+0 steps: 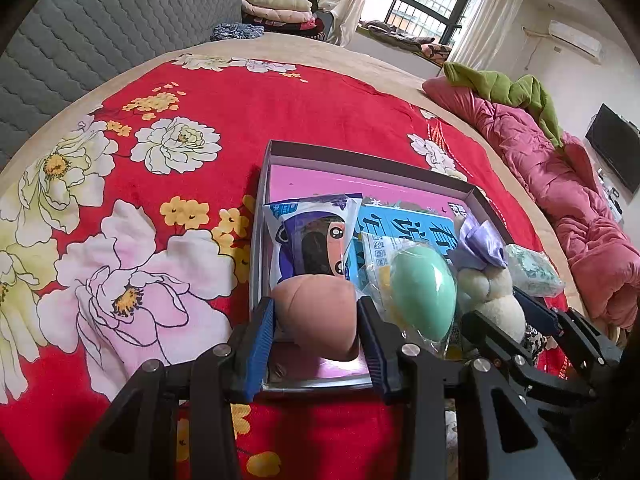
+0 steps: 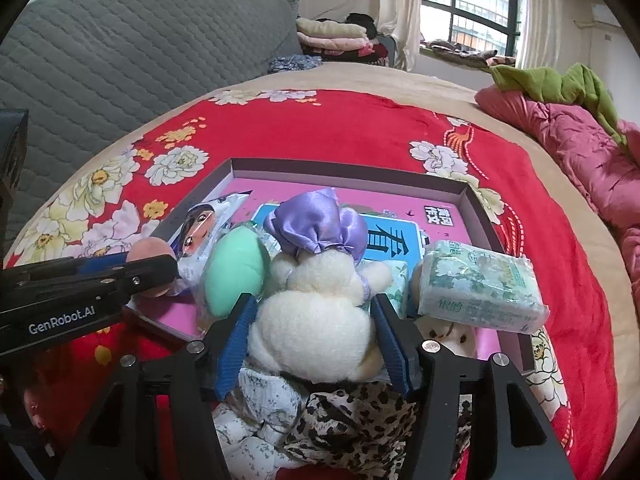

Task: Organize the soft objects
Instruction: 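Release the makeup sponge with the left gripper while the right releases the bear in the box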

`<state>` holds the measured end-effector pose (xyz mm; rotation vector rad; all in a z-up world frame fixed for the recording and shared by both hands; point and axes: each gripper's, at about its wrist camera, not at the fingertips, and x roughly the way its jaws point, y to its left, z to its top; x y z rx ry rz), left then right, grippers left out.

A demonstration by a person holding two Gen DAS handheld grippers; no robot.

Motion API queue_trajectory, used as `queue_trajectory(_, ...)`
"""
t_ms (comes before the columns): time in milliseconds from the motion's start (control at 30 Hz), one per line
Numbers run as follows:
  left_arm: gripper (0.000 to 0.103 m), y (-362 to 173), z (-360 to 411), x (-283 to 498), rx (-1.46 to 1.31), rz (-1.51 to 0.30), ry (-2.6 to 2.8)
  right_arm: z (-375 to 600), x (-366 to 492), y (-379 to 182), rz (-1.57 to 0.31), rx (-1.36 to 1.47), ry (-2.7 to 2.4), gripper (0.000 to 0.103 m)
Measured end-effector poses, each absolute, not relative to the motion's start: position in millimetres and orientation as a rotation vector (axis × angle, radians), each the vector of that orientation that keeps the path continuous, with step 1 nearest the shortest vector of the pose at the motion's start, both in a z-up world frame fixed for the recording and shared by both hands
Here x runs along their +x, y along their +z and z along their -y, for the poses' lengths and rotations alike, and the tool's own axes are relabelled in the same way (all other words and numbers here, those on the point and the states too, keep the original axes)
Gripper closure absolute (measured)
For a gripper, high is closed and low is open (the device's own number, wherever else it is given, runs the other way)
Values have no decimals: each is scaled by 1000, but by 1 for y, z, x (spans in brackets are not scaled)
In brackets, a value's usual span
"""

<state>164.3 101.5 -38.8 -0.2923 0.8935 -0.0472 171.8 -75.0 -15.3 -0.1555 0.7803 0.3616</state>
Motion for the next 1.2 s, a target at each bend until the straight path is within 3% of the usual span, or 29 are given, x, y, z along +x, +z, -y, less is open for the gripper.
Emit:
queue_trajectory(767, 59, -36, -101, 162, -306, -898, -48, 106, 156, 9, -736, -77, 320, 34)
queue_trajectory(1100, 52, -33, -103, 159, -333, -886, -72, 116, 149, 17, -713, -84, 293, 31)
queue_trajectory(1200, 46, -31, -104, 157, -347, -875, -82, 119, 148, 19, -707, -84, 285, 30)
